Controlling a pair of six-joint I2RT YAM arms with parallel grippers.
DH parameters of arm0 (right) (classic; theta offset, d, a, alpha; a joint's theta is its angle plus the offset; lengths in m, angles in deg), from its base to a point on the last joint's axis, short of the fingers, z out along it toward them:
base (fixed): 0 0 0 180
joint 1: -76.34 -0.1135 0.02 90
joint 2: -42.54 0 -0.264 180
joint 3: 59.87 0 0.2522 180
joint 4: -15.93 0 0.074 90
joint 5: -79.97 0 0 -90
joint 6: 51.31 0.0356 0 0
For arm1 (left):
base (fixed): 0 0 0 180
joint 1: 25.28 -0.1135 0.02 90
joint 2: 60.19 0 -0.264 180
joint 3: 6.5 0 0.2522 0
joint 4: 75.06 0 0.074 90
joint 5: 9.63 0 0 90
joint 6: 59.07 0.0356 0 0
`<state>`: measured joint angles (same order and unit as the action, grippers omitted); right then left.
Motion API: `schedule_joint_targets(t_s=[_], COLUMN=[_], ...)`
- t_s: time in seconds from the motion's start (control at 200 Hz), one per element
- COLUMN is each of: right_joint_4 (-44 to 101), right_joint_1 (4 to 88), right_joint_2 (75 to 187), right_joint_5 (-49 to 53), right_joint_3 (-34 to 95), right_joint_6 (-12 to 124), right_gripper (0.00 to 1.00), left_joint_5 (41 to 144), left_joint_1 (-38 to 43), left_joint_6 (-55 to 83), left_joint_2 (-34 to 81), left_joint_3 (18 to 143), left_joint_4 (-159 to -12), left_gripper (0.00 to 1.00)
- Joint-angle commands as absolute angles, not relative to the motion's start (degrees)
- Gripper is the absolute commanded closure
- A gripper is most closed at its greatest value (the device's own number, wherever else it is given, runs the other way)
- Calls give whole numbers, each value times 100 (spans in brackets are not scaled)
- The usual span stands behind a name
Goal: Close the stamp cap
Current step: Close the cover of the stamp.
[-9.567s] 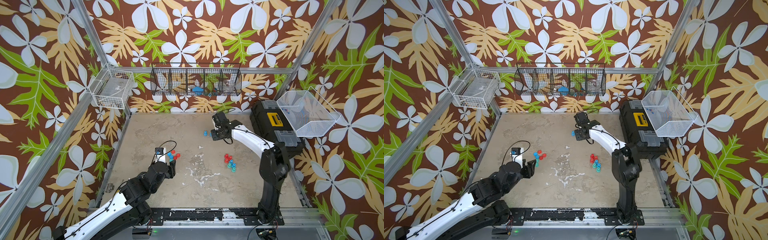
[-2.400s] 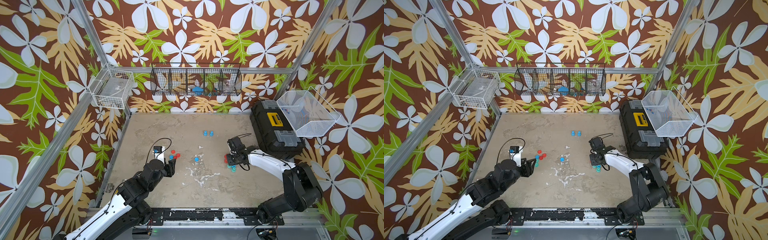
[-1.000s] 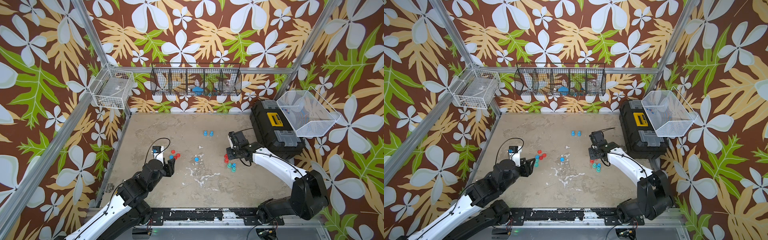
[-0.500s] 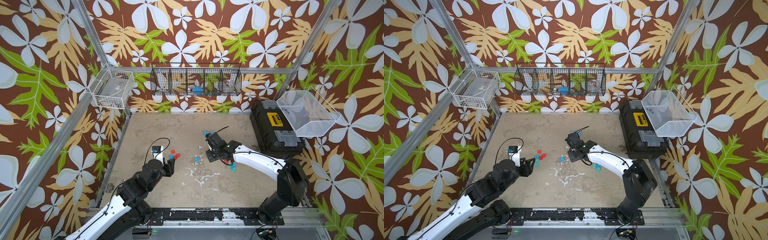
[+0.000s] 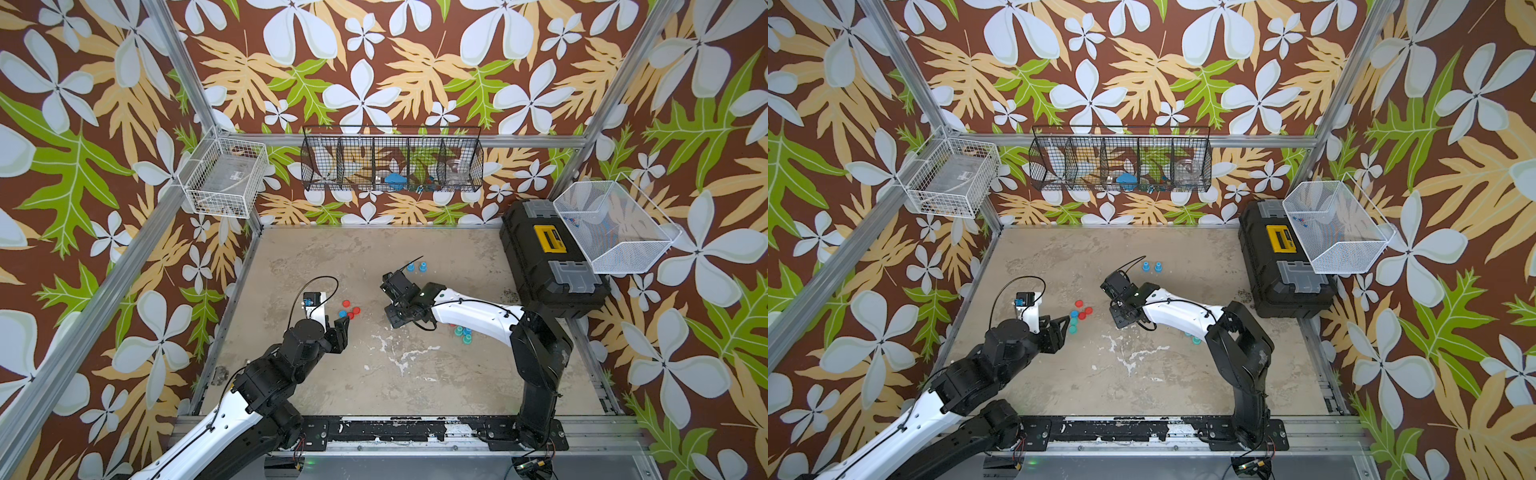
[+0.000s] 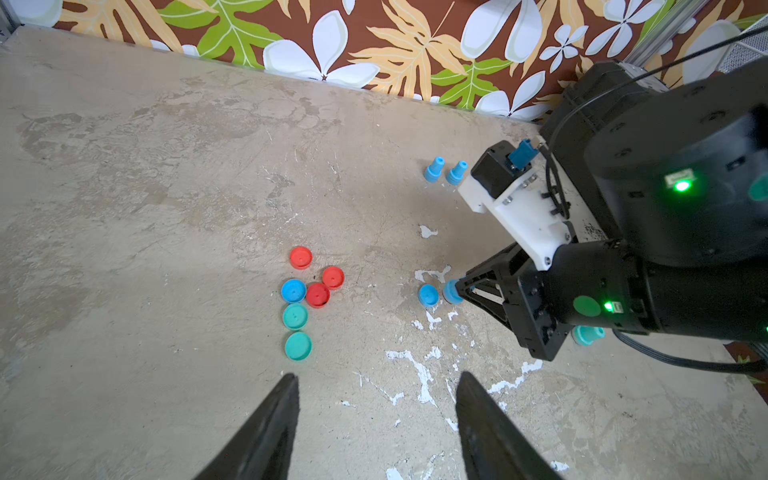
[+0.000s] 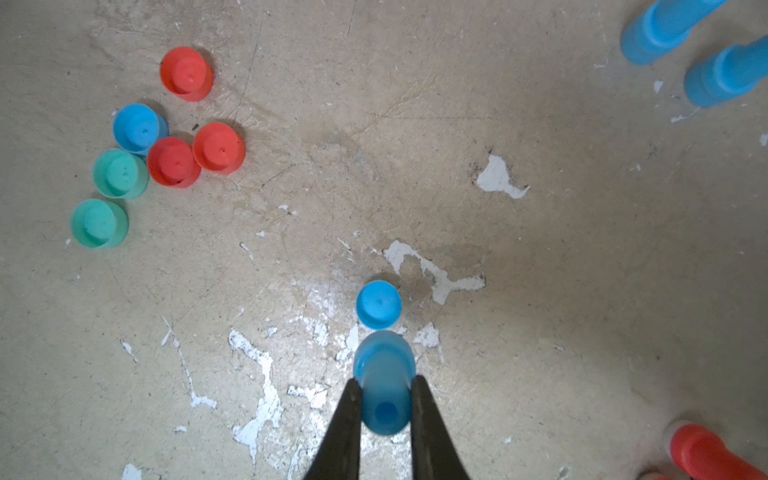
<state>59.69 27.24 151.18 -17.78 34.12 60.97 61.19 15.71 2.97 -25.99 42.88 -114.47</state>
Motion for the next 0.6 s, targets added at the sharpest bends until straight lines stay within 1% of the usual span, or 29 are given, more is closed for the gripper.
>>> schedule_joint_targets(t_s=[0.0, 0.596], right_joint_4=[5964, 5971], right_joint_1=[2711, 2703], right_joint_2=[15226, 15650], right_joint_5=[-1830, -1926], right_joint_3=[3516, 3826], right_joint_6=[6146, 6049], right_gripper=[85, 86], left_joint_5=[6155, 6199], left_joint_1=[1536, 1523], left_joint_6=[369, 369], left_joint_2=[-2602, -2605], left_joint_3=[4287, 4280], left_joint_4=[-11334, -11317], left_gripper=[38, 38])
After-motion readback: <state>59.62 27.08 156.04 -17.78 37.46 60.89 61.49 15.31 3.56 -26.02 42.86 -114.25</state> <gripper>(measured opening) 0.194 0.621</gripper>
